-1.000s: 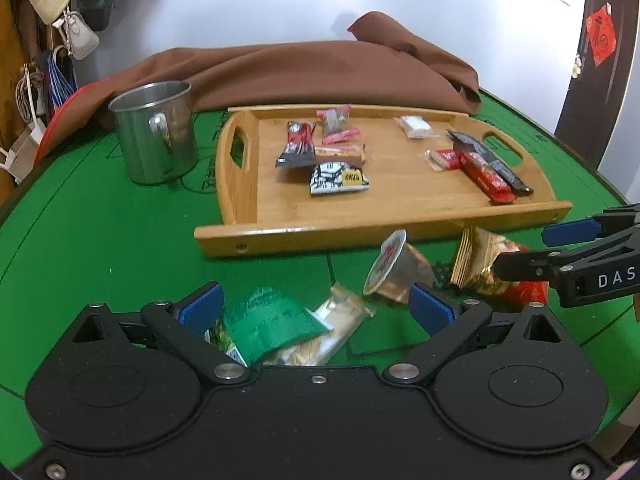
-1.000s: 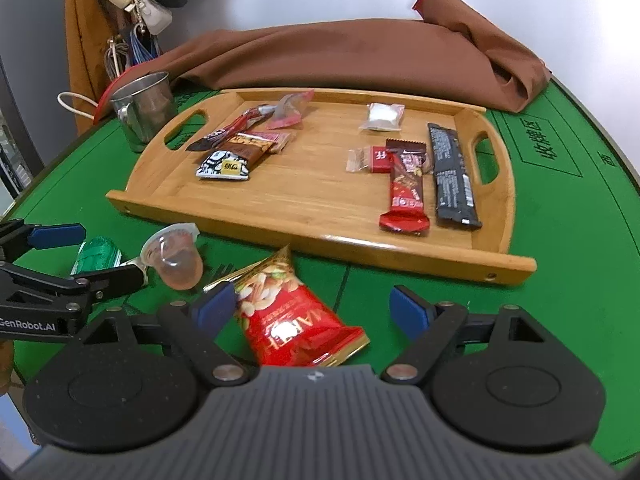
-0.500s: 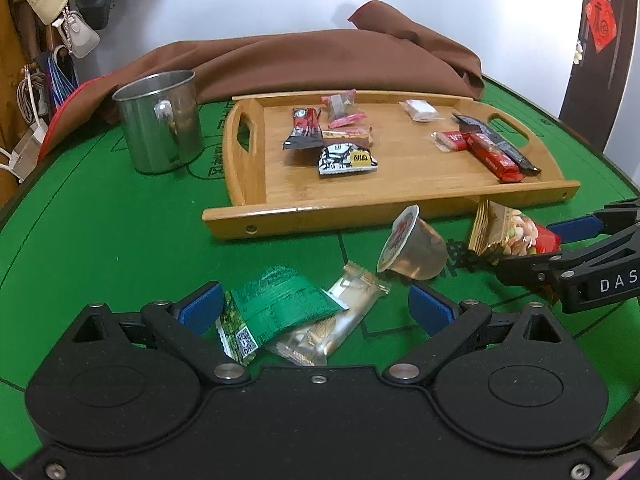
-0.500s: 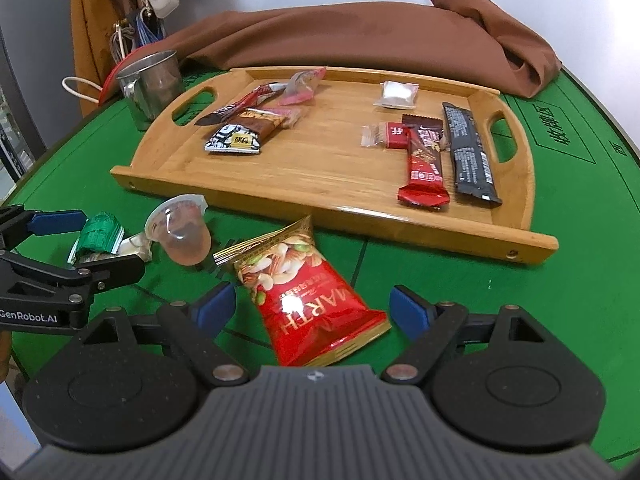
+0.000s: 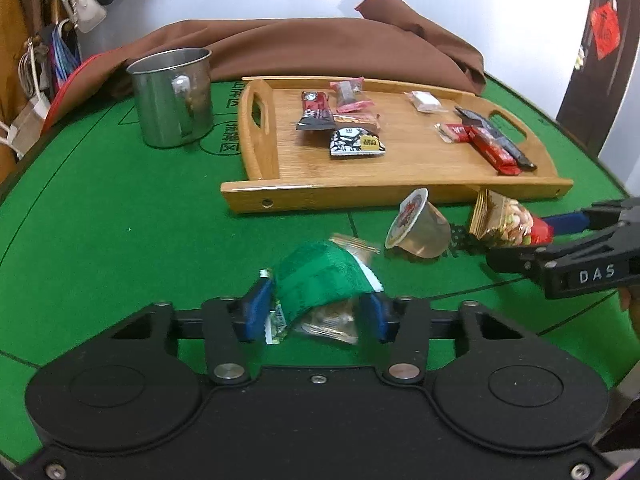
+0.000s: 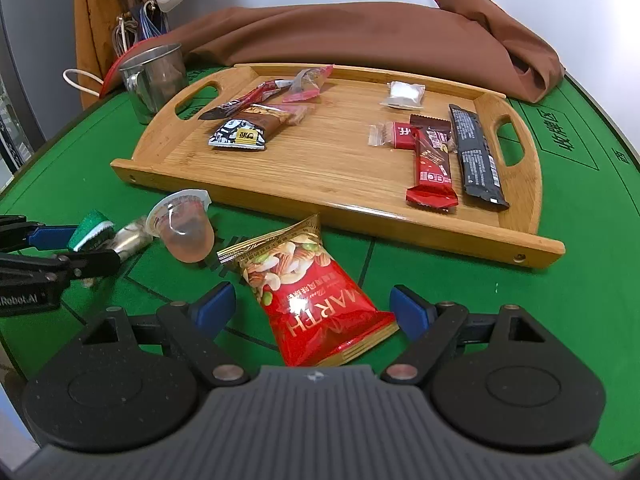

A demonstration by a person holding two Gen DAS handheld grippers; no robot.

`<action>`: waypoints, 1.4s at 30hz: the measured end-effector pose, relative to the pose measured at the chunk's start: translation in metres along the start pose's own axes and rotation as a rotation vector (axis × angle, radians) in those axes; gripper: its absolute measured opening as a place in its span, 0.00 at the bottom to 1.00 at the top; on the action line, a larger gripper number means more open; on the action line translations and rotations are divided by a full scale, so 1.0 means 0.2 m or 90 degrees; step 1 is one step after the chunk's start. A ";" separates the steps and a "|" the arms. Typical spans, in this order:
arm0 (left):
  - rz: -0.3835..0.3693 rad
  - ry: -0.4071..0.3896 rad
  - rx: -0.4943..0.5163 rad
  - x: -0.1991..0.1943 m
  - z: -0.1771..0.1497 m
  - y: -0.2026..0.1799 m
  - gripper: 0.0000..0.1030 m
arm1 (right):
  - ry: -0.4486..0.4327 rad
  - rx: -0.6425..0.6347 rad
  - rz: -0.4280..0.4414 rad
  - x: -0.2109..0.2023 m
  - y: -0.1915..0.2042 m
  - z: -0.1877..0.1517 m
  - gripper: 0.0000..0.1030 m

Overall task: Organize snacks
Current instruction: 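Grasp the green packet with the left tool while the right tool grasps the red nut bag, then carry the green packet in the left tool while the right tool carries the nut bag to the tray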

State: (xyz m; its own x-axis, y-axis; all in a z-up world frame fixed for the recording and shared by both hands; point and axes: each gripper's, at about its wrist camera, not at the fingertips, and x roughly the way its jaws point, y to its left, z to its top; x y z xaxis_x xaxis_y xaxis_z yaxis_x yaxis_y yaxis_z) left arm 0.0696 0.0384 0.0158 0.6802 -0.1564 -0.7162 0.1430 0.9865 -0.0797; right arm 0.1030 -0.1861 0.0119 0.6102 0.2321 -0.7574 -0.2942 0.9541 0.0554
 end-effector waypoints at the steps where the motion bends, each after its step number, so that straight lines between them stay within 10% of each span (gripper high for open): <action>1: -0.003 -0.001 -0.002 -0.01 0.00 0.00 0.41 | 0.000 0.000 0.001 0.00 0.00 0.00 0.87; 18: -0.011 -0.017 0.019 -0.03 0.02 -0.08 0.48 | -0.007 -0.001 0.006 -0.01 0.03 0.00 0.71; 23: 0.002 -0.034 0.043 -0.08 0.01 -0.09 0.19 | -0.003 0.008 0.020 -0.04 0.04 -0.01 0.62; 31: 0.003 -0.048 0.051 -0.13 0.03 -0.11 0.18 | -0.016 0.010 0.010 -0.08 0.05 0.01 0.57; 32: 0.001 -0.051 0.051 -0.13 0.03 -0.11 0.18 | -0.018 0.010 0.011 -0.09 0.05 0.01 0.43; 42: -0.009 -0.077 0.061 -0.15 0.13 -0.16 0.17 | -0.035 0.027 0.001 -0.15 0.02 0.03 0.43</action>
State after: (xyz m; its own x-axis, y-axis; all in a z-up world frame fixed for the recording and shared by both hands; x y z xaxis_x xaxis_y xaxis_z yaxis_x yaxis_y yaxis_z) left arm 0.0633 0.0099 0.0590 0.7583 -0.1799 -0.6266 0.2164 0.9761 -0.0185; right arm 0.0874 -0.1882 0.0392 0.6493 0.2420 -0.7210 -0.2645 0.9607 0.0842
